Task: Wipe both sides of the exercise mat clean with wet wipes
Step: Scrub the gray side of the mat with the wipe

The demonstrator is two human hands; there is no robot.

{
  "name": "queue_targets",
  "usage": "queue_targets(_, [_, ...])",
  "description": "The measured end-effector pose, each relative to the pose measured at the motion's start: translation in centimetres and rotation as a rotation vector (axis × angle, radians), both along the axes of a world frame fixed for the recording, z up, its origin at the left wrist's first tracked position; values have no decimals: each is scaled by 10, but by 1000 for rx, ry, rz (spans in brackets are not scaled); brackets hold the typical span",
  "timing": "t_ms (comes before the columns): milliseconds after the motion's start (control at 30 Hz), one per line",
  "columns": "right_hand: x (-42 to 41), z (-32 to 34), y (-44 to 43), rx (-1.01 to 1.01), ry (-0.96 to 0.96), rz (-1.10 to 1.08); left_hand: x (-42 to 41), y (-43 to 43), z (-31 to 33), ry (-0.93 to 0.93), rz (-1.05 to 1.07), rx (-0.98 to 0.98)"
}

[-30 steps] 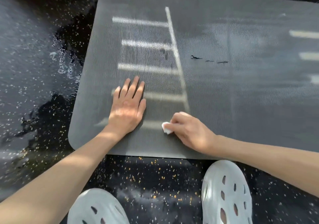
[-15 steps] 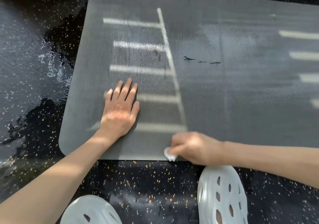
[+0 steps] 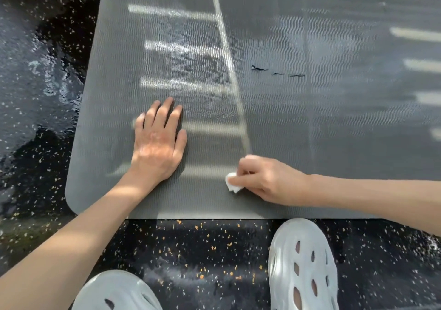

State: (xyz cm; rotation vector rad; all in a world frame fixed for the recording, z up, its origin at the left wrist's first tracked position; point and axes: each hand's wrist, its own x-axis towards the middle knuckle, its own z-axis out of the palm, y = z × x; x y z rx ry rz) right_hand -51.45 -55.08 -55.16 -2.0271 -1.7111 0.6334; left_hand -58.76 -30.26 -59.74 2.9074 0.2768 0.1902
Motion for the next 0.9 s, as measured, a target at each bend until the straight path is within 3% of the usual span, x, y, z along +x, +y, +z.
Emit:
queue_targets(67, [17, 2, 6, 17, -28, 32, 11, -1, 3, 3, 18, -45])
queue_targets(167, [57, -5, 30, 121, -167, -366, 40, -5, 9, 40, 50, -128])
queue_targets(200, [56, -8, 29, 116, -176, -404, 49, -6, 9, 41, 48, -129])
queue_targets(367, [51, 0, 22, 10, -82, 10, 95, 2, 8, -32, 11, -46])
queue_targets(500, [106, -12, 45, -18, -265, -387, 148, 10, 13, -8, 71, -110])
queue_targets(567, [95, -13, 43, 1, -242, -283, 171, 15, 14, -41, 59, -78])
queue_targets(633, [92, -9, 35, 27, -186, 14, 197, 21, 12, 4, 61, -61])
queue_targets(667, [107, -9, 37, 55, -194, 62, 208, 24, 9, 48, 77, -51])
queue_targets(800, [184, -18, 73, 179, -342, -370, 224, 29, -4, 79, 92, -2])
queue_targets(900, [160, -24, 70, 146, -314, -402, 221, 30, -5, 83, 94, -41])
